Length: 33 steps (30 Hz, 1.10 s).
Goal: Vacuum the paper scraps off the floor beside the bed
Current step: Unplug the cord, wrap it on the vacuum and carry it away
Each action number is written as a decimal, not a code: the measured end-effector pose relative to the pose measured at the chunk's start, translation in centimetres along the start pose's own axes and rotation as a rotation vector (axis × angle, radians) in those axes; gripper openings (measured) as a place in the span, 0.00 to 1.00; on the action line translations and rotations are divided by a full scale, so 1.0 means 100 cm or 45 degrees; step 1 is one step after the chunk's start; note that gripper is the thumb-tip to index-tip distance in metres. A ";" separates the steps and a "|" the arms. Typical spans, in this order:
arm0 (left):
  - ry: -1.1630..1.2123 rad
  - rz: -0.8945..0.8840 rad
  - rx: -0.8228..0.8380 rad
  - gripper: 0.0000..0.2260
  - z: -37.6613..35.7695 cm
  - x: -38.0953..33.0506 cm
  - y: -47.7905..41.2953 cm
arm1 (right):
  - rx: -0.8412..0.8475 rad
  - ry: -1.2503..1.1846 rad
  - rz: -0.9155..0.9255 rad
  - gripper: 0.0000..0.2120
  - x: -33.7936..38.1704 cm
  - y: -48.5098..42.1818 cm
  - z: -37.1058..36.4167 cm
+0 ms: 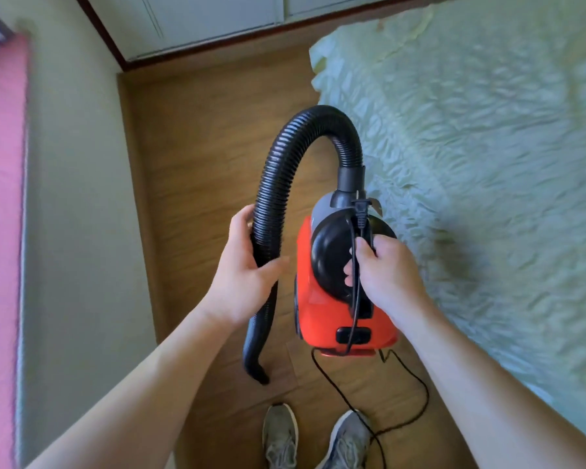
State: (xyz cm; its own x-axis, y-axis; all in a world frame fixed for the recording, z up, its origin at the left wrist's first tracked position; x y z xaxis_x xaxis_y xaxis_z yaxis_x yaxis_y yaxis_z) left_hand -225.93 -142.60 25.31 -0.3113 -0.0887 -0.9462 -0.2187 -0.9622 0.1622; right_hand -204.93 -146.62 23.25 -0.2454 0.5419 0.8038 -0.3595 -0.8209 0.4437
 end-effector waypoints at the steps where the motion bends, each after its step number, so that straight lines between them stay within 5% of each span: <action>1: 0.009 0.001 0.014 0.31 0.005 -0.012 0.000 | -0.008 -0.007 0.014 0.14 0.012 0.003 0.005; 11: 0.046 -0.036 -0.128 0.20 0.050 -0.148 0.004 | -0.026 -0.059 0.181 0.15 0.147 0.049 0.060; 23: 0.068 -0.424 -0.200 0.29 0.083 -0.365 0.021 | -0.074 -0.208 0.427 0.16 0.321 0.119 0.157; 33: 0.067 -0.483 -0.323 0.27 0.109 -0.459 0.032 | -0.040 -0.147 0.553 0.15 0.413 0.150 0.198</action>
State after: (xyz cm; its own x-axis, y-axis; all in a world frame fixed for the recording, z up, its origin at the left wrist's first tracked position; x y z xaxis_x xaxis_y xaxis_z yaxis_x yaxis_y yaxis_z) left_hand -222.47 -138.78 72.30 -0.2042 0.2754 -0.9394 -0.0730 -0.9612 -0.2659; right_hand -202.64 -140.11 70.89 -0.2779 0.1231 0.9527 -0.2727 -0.9611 0.0446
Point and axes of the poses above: each hand's wrist, its own y-axis away from the middle knuckle, its own z-axis out of the back of the hand, x = y × z, the point moved 7 cm from there along -y, towards the middle knuckle, and after that the axes turned 2 degrees about -y, right-handed, at the moved point
